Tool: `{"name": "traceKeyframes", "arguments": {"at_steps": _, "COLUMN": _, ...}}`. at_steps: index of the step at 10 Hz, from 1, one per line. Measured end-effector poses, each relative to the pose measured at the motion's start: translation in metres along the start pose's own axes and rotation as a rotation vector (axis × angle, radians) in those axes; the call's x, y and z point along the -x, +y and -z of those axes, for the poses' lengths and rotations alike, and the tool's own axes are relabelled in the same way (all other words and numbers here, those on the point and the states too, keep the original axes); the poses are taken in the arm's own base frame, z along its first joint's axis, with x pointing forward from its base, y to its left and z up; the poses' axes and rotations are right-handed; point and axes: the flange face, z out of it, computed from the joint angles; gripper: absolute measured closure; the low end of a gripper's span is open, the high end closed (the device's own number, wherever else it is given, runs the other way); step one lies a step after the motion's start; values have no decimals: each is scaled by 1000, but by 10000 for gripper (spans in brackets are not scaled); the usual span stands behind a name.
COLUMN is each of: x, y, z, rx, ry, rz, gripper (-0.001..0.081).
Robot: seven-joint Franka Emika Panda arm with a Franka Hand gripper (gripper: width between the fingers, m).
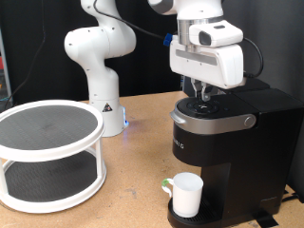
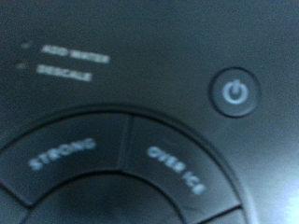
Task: Make a cup of coffee with the keurig machine
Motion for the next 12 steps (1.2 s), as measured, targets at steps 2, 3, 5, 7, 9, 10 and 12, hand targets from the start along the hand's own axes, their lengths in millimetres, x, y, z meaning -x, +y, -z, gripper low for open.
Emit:
{"name": "traceKeyframes", "arguments": {"at_steps": 2, "x": -1, "y": 2, "z": 1, "rx": 25, "ry": 26, "rz": -10, "gripper": 804}}
{"name": "traceKeyframes", "arguments": {"at_steps": 3, "x": -1, "y": 2, "z": 1, "rx": 25, "ry": 26, "rz": -11, "gripper": 804}}
{"name": "traceKeyframes", "arguments": {"at_steps": 5, "x": 0, "y": 1, "z": -1, "rx": 20, "ry": 21, "rz": -11, "gripper": 804}}
{"name": "traceKeyframes", "arguments": {"at_steps": 7, "x": 1, "y": 0, "z": -6, "rx": 13, "ry": 11, "rz": -11, "gripper": 804}}
{"name": "traceKeyframes", "arguments": {"at_steps": 9, "x": 1, "y": 1, "z": -12, "rx": 6, "ry": 2, "rz": -12, "gripper": 804}}
{"name": "traceKeyframes", "arguments": {"at_steps": 10, "x": 2, "y": 1, "z": -14, "rx": 4, "ry": -1, "rz": -13, "gripper": 804}}
{"name": "traceKeyframes", "arguments": {"at_steps": 12, "x": 3, "y": 0, "z": -15, "rx": -6, "ry": -15, "rz": -11, "gripper": 804}}
